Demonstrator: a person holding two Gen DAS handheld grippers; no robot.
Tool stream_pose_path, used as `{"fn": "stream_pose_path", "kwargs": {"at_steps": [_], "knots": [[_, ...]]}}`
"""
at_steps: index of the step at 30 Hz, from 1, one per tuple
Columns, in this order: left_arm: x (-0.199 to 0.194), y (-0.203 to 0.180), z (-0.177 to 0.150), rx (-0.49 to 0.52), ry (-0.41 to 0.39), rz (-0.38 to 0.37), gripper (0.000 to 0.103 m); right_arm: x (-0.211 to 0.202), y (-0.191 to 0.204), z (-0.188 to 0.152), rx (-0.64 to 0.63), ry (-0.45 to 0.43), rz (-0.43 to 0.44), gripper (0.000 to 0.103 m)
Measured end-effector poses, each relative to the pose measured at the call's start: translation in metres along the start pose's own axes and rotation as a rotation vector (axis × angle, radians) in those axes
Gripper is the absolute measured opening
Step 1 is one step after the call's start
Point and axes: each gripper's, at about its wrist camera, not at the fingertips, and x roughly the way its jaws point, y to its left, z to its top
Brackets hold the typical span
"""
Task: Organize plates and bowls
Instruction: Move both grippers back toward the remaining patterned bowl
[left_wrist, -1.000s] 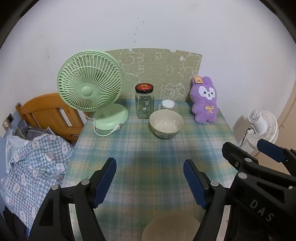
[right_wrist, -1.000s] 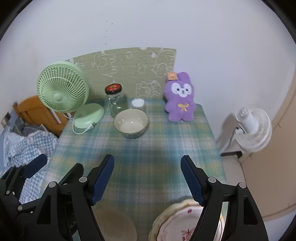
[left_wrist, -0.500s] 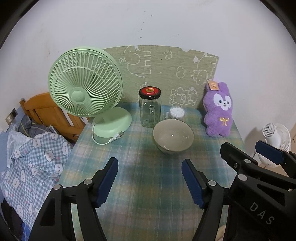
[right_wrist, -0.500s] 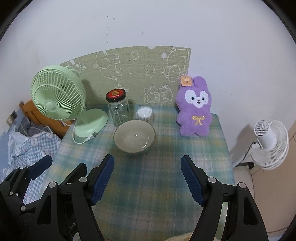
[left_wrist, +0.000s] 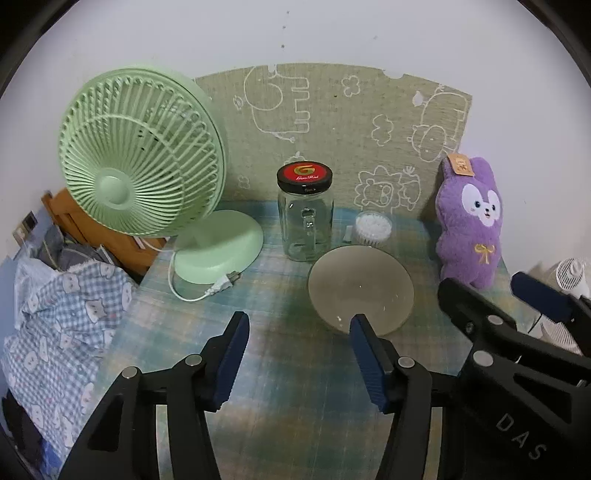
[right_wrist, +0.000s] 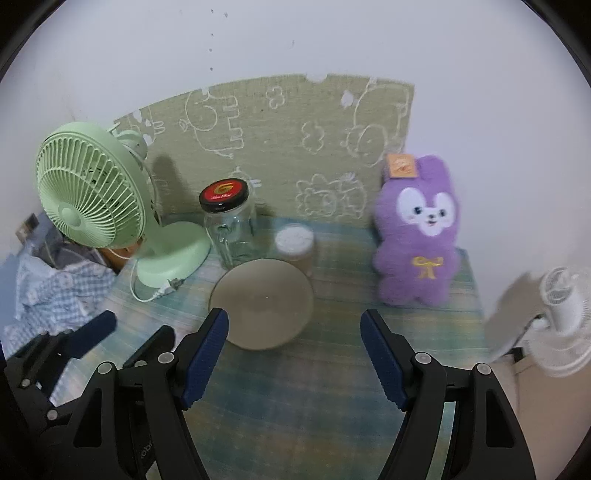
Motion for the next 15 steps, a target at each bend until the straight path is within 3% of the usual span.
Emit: {"fn": "stream_pose_path", "kwargs": {"at_steps": [5,15], "knots": [[0.021,-0.005,0.005,-0.004,-0.017,0.034,0.052,0.028,-0.006,0.005,0.013,0.007,-0.004,0.077],[0.062,-0.009,0.006,-0.019,0.017,-0.004,0.051,0.071,-0.014,0.006,-0.003,0.046,-0.028,0.077]]}}
